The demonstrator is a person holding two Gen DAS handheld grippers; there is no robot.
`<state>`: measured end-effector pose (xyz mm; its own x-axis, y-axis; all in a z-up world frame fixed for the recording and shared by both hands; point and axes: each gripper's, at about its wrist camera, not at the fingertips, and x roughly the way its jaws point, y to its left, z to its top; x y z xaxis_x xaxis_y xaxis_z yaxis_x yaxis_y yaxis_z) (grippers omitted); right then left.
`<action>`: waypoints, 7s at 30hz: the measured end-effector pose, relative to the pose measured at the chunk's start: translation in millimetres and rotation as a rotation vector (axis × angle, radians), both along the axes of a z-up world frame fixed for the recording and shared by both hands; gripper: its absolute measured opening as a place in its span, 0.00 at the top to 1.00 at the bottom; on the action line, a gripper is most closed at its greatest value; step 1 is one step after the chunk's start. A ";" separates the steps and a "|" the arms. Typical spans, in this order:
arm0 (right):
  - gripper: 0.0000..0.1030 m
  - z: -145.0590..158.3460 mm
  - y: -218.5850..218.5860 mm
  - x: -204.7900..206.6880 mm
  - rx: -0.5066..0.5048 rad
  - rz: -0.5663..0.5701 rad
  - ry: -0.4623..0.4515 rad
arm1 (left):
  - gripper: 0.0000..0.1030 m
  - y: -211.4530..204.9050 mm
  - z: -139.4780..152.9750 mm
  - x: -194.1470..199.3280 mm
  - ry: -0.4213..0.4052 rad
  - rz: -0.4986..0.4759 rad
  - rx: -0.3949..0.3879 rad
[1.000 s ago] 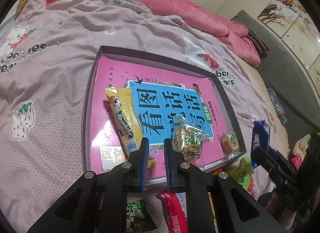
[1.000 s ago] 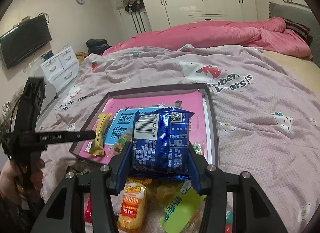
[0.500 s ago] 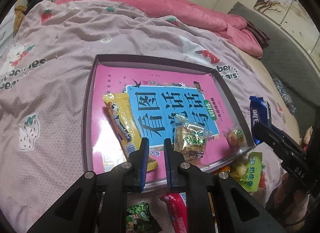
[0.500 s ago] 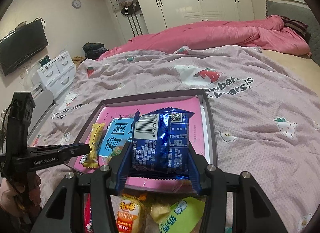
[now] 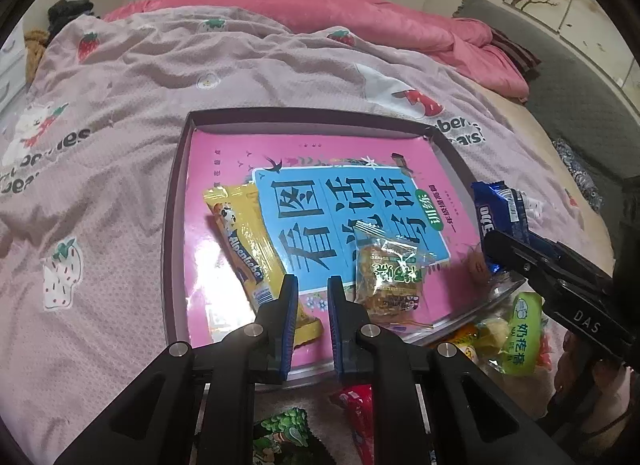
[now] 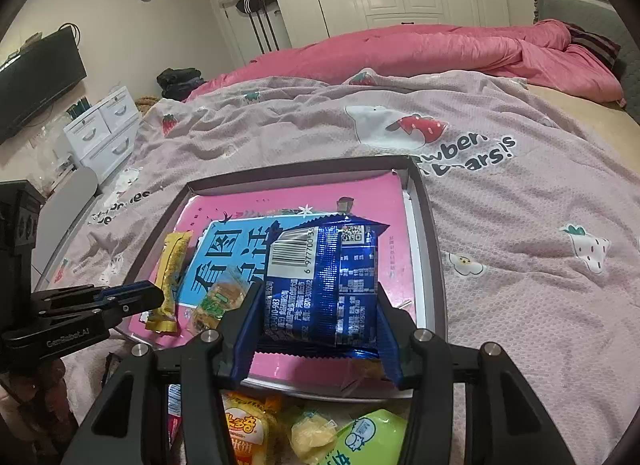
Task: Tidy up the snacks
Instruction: 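Drop the clear cake packet into the tray with the left tool while the right tool carries the blue pack, then lower the blue biscuit pack into the tray and open the right tool, then withdraw both tools from the tray toward the remaining snacks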
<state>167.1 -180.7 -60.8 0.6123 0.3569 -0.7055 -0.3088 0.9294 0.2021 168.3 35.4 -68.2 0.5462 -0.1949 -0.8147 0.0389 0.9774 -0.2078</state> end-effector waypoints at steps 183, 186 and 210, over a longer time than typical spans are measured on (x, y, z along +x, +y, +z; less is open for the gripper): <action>0.19 50.6 -48.7 -63.7 0.029 -0.090 -0.143 | 0.26 8.5 72.7 -60.0 -0.136 -0.037 -0.009; 0.19 49.1 -46.9 -65.7 0.022 -0.084 -0.138 | 0.26 7.3 73.8 -61.1 -0.136 -0.040 -0.008; 0.19 43.1 -36.3 -84.4 -0.006 -0.045 -0.097 | 0.26 -3.0 68.8 -71.1 -0.100 -0.069 -0.002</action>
<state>82.7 -217.0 -17.7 0.6930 0.3232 -0.6444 -0.2844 0.9439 0.1676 97.2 32.4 0.7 0.6102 -0.2363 -0.7562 0.1270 0.9713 -0.2010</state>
